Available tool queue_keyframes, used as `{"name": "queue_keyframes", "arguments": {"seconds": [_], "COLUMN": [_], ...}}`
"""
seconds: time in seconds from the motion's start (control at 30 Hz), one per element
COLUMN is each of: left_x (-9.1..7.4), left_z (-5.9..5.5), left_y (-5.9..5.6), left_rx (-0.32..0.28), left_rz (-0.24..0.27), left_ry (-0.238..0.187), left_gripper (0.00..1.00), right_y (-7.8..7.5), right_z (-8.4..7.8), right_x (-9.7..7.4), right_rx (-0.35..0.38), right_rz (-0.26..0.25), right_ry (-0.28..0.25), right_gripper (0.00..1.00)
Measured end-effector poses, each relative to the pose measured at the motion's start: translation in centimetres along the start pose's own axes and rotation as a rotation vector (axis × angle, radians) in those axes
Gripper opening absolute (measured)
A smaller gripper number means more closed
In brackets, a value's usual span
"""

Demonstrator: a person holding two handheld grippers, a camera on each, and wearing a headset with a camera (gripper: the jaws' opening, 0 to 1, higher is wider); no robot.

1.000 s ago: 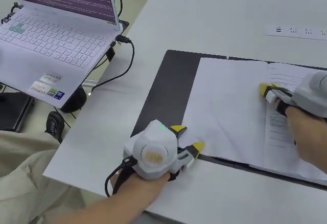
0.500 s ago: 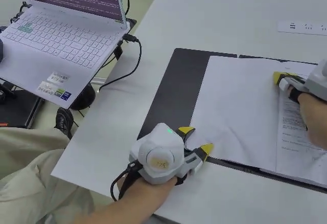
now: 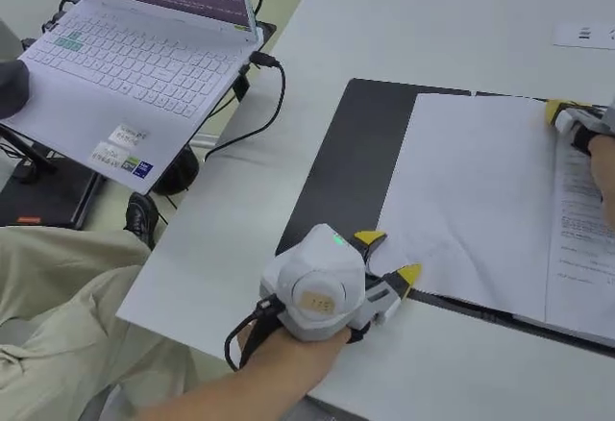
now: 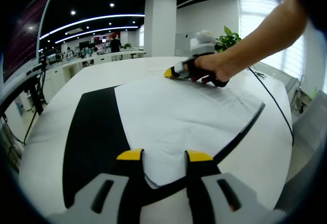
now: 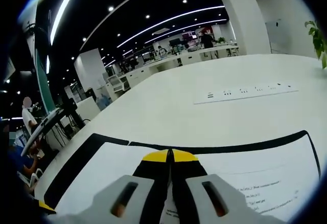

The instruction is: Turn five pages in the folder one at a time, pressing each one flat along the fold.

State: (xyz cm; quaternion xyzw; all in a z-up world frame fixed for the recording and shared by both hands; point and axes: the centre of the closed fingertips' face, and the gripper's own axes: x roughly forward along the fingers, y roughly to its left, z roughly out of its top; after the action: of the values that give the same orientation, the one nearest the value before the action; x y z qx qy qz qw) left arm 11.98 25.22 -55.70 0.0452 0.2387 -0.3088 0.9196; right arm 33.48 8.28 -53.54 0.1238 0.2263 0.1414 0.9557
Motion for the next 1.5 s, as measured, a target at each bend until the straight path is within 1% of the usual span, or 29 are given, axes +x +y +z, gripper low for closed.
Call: {"name": "queue_keyframes", "arguments": {"seconds": [0.1, 0.13, 0.2, 0.33, 0.53, 0.6, 0.83, 0.87, 0.93, 1.1, 1.5], "left_x": [0.0, 0.0, 0.0, 0.0, 0.0, 0.0, 0.0, 0.0, 0.0, 0.0, 0.0], "left_z": [0.0, 0.0, 0.0, 0.0, 0.0, 0.0, 0.1, 0.1, 0.1, 0.1, 0.1], "left_y": [0.0, 0.0, 0.0, 0.0, 0.0, 0.0, -0.1, -0.1, -0.1, -0.1, -0.1], "left_rx": [0.0, 0.0, 0.001, -0.001, 0.0, -0.001, 0.002, 0.003, 0.003, 0.003, 0.003], "left_rz": [0.001, 0.001, 0.001, 0.001, 0.001, 0.001, 0.0, 0.0, 0.0, 0.0, -0.001], "left_ry": [-0.001, -0.001, -0.002, -0.001, -0.002, -0.004, -0.005, -0.004, -0.002, -0.004, -0.002], "left_gripper": [0.31, 0.31, 0.31, 0.31, 0.31, 0.31, 0.31, 0.31, 0.31, 0.31, 0.31], "right_y": [0.2, -0.1, 0.2, -0.2, 0.9, 0.8, 1.9, 2.0, 1.7, 2.2, 2.9], "right_z": [-0.1, -0.2, -0.4, -0.9, -1.6, -1.9, -2.6, -2.7, -2.8, -3.5, -4.8], "right_x": [-0.2, 0.1, -0.4, -0.3, -2.3, -2.4, -4.2, -4.4, -4.4, -5.6, -7.4], "right_rx": [0.018, 0.02, 0.017, 0.028, 0.031, 0.027, 0.044, 0.046, 0.045, 0.048, 0.072], "right_rz": [0.0, 0.003, 0.012, 0.026, 0.037, 0.041, 0.048, 0.051, 0.05, 0.048, 0.053], "right_ry": [0.001, 0.004, 0.008, 0.014, 0.01, 0.013, 0.02, 0.023, 0.027, 0.036, 0.043], "right_gripper": [0.0, 0.0, 0.0, 0.0, 0.0, 0.0, 0.0, 0.0, 0.0, 0.0, 0.0]}}
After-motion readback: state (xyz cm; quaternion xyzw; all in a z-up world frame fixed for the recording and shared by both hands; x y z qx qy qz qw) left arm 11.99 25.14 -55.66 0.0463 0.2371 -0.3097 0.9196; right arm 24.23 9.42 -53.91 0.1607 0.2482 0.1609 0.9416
